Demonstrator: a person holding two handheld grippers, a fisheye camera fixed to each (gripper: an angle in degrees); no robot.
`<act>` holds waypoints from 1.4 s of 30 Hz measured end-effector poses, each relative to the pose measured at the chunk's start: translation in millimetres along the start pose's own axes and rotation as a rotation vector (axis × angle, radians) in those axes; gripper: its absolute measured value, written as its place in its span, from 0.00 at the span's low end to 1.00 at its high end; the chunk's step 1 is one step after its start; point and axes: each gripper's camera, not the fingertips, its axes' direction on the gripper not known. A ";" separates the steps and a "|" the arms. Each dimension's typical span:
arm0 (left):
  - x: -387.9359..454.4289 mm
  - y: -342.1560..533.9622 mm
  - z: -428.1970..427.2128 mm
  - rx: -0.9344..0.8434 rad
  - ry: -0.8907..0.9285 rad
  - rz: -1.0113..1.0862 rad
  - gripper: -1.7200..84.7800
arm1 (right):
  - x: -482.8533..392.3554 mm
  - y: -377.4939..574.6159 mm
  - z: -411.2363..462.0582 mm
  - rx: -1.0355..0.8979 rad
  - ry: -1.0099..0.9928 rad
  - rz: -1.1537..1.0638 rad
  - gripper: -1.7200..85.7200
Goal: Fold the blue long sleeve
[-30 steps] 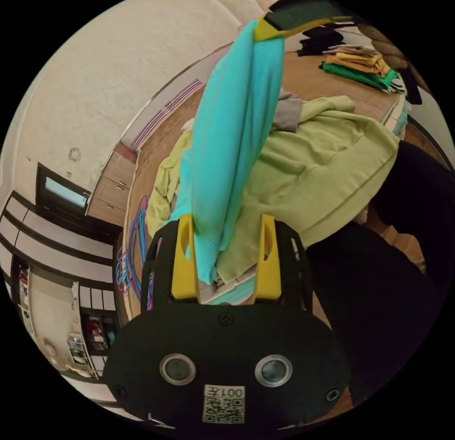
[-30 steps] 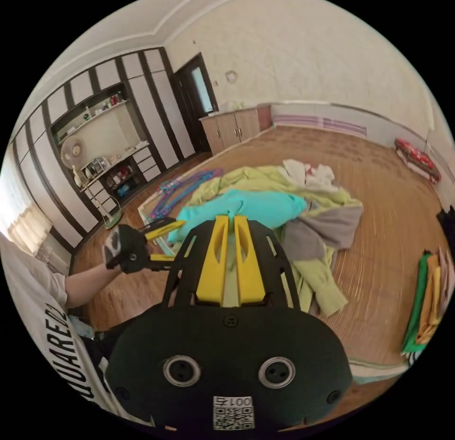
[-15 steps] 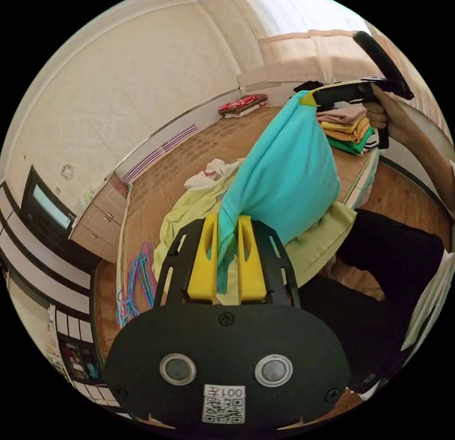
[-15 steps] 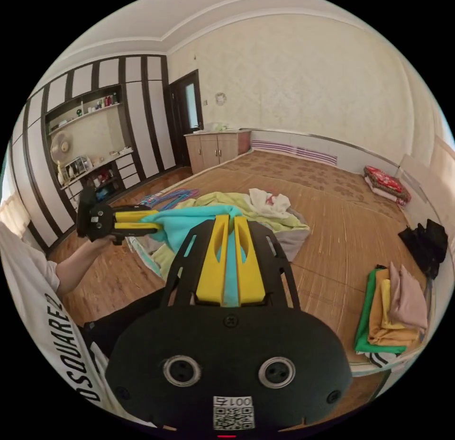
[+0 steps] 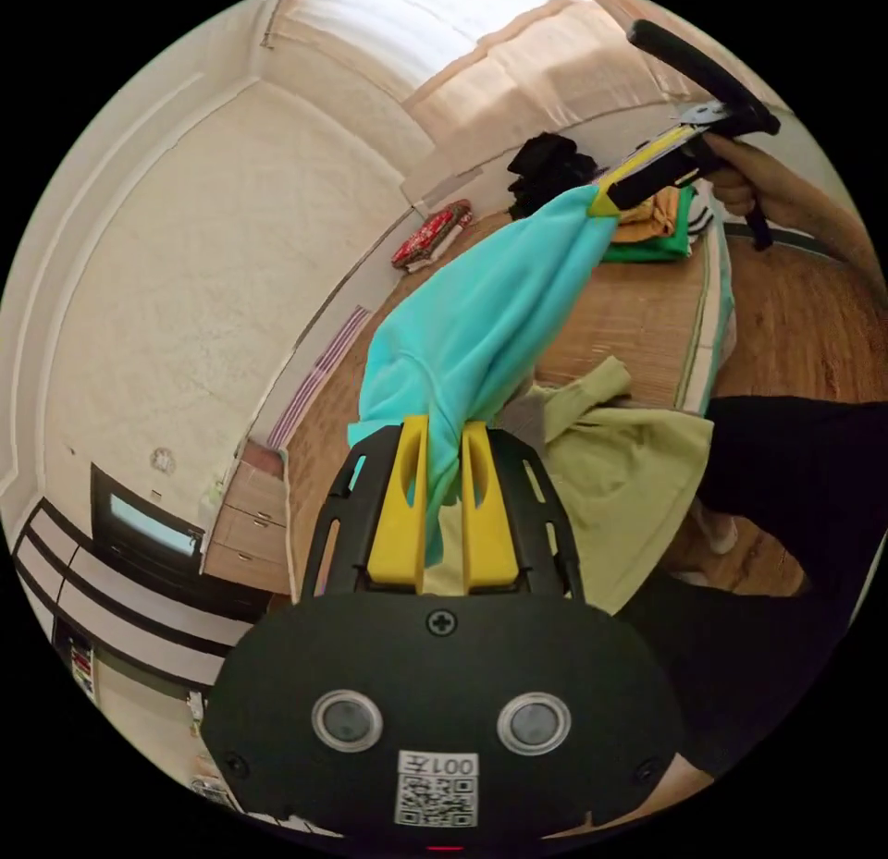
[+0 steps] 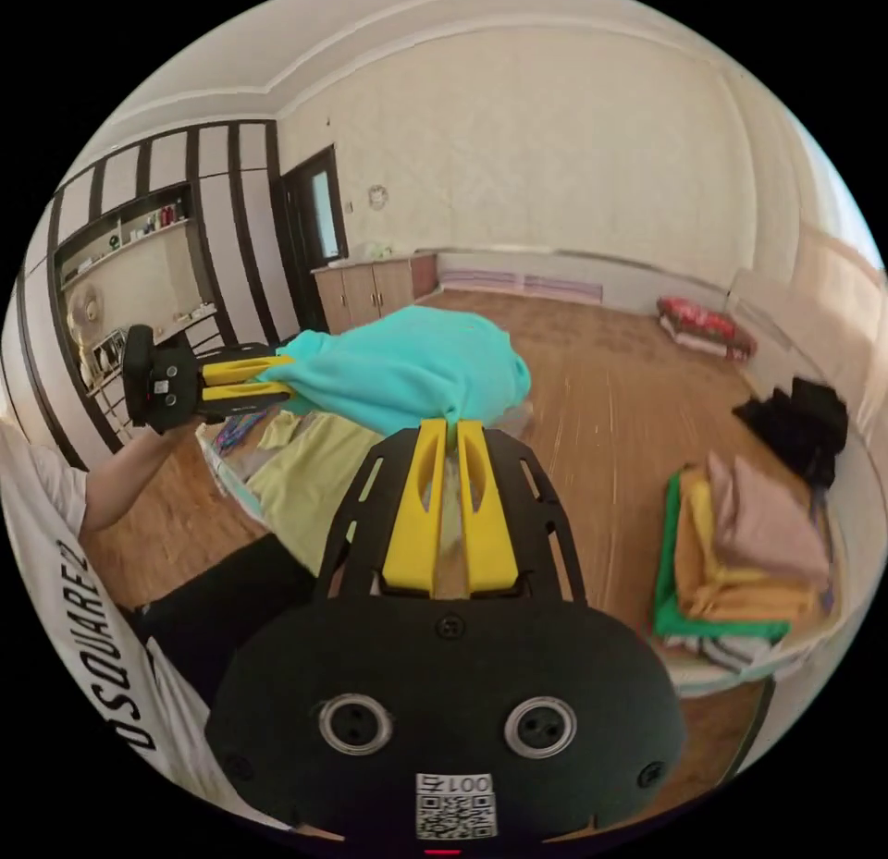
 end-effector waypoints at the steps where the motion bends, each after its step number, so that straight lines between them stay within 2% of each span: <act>1: 32.0 3.7 6.9 -0.029 0.027 0.017 0.09 | 6.9 28.5 4.0 -0.057 -0.024 0.053 0.04; 3: 78.8 10.3 17.7 -0.087 0.100 0.036 0.09 | 14.7 76.1 12.8 -0.148 -0.051 0.138 0.04; 5: 131.6 17.0 31.4 -0.195 0.183 0.065 0.09 | 11.3 132.2 31.1 -0.331 -0.049 0.144 0.05; 7: 152.6 18.0 26.4 -0.205 0.121 0.089 0.08 | -0.2 156.3 31.1 -0.384 -0.039 0.106 0.07; 11: 144.2 -12.2 13.3 -0.220 0.110 0.080 0.08 | -18.5 157.5 14.5 -0.337 0.009 0.030 0.16; 14: 133.4 -34.4 8.7 -0.213 0.083 0.085 0.08 | -22.5 147.5 27.3 -0.317 0.032 0.015 0.18; 16: 131.7 -44.0 4.1 -0.208 0.065 0.102 0.08 | -19.0 143.5 40.5 -0.317 0.050 0.029 0.16; 19: 133.8 -56.7 -6.2 -0.206 0.047 0.146 0.08 | -1.3 138.2 56.2 -0.323 -0.045 0.130 0.10; 21: 133.3 -65.9 -13.8 -0.200 0.046 0.168 0.08 | 3.2 139.8 63.0 -0.355 -0.092 0.116 0.08; 24: 123.1 -92.2 -35.5 -0.168 0.060 0.180 0.08 | -19.2 138.3 45.4 -0.356 0.056 -0.035 0.06; 26: 102.7 -122.5 -66.2 -0.113 0.072 0.166 0.08 | -42.3 129.2 1.4 -0.279 0.240 -0.151 0.05; 30: 69.1 -175.0 -108.1 0.013 0.152 0.190 0.08 | -38.2 114.5 -78.1 -0.115 0.363 -0.131 0.05; 35: 56.6 -293.3 -107.3 0.163 0.150 0.338 0.08 | 18.7 83.7 -129.2 -0.060 0.568 -0.218 0.04; 39: 32.0 -394.9 -77.7 0.211 0.206 0.305 0.08 | 93.5 44.7 -134.5 -0.050 0.693 -0.230 0.04; 42: 22.7 -475.7 -61.2 0.252 0.124 0.299 0.08 | 164.1 -0.1 -150.7 0.003 0.738 -0.185 0.04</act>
